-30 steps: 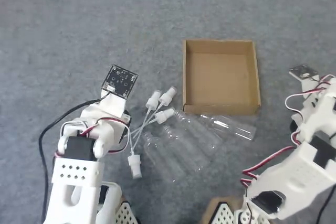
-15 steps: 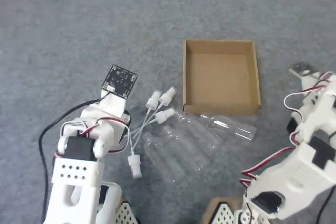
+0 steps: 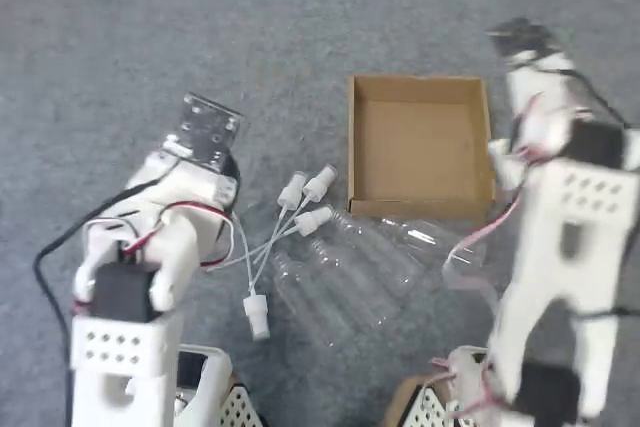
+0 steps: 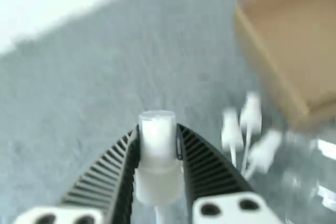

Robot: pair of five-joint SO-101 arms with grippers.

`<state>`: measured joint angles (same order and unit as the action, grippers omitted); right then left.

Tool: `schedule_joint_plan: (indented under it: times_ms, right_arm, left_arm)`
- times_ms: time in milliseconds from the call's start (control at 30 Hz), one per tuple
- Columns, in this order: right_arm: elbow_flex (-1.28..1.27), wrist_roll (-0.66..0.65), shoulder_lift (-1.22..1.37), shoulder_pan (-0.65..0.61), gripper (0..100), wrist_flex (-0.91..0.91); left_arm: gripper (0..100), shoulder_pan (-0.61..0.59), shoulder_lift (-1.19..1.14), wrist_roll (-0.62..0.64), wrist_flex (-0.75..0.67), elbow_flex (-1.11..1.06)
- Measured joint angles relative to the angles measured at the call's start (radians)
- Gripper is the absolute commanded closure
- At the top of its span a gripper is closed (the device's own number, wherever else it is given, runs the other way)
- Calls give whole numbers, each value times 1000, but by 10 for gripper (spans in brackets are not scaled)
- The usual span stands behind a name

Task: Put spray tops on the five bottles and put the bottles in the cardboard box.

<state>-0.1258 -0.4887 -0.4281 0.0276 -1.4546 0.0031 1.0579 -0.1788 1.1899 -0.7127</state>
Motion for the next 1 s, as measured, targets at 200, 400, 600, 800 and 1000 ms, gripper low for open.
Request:
schedule_joint_plan:
  times_ms: [200, 400, 600, 800, 1000]
  right_arm:
    - [-232, 216, -213, -371, 992, 164]
    - [-448, 328, -293, -672, 992, 400]
    - [-554, 396, -293, -829, 990, 568]
    - [-603, 365, -299, -870, 991, 644]
    - [-741, 353, -338, -902, 992, 842]
  left_arm:
    - [988, -3, 0, 186, 12, 281]
    - [988, -3, 12, 342, 12, 528]
    - [989, -6, 23, 439, -63, 560]
    - [989, -3, 21, 497, -192, 437]
    - [989, 3, 21, 506, -313, 330]
